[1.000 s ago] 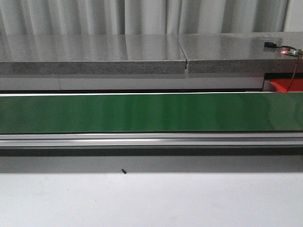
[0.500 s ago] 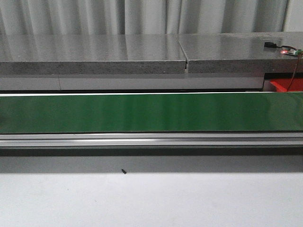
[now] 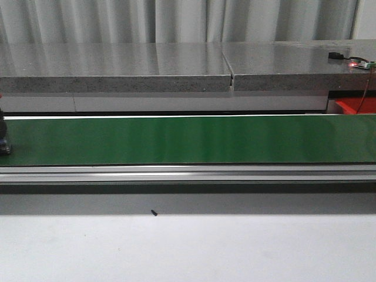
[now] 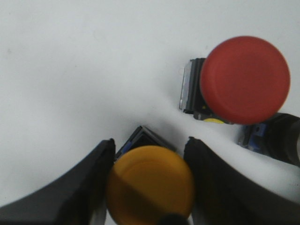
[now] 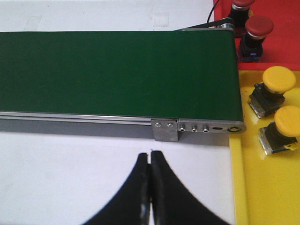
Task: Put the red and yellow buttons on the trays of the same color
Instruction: 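Grasp a yellow button from the cluster with the left gripper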
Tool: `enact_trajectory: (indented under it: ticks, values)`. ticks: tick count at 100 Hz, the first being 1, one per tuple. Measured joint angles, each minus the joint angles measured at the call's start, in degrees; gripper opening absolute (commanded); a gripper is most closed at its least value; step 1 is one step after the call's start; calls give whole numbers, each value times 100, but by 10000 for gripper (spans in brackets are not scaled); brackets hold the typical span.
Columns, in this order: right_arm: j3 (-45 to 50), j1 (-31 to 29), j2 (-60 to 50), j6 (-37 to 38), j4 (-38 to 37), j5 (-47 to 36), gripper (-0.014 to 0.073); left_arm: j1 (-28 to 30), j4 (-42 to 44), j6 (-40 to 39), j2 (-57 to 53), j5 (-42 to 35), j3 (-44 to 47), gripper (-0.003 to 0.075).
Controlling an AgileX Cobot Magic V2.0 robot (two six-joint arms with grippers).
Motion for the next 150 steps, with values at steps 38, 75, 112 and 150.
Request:
enact_trajectory:
  ticks: [38, 75, 112, 150]
  values:
    - [0, 0, 0, 0, 0, 0, -68, 2, -11, 0, -303, -5, 11, 190]
    - [0, 0, 0, 0, 0, 0, -68, -271, -273, 0, -1752, 13, 412, 190]
    - [9, 0, 0, 0, 0, 0, -68, -948, -295, 0, -2124, 305, 873, 191]
    - [9, 0, 0, 0, 0, 0, -68, -1325, -328, 0, -2124, 297, 1482, 211]
